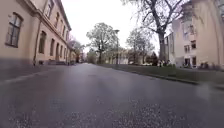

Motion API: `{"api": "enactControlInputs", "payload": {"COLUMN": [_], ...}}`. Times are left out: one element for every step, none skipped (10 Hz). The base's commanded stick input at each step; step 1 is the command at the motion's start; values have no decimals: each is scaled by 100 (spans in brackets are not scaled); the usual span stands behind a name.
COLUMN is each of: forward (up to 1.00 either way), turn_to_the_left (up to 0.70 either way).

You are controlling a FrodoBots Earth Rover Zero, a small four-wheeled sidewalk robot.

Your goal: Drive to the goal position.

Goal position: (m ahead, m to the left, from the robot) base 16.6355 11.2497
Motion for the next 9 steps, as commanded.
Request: {"api": "enactControlInputs", "payload": {"forward": [100, 100, 100, 100, 100, 100, 100, 100, 100], "turn_to_the_left": [0, 5, 23, 40, 40, 30, 0, 0, 0]}}
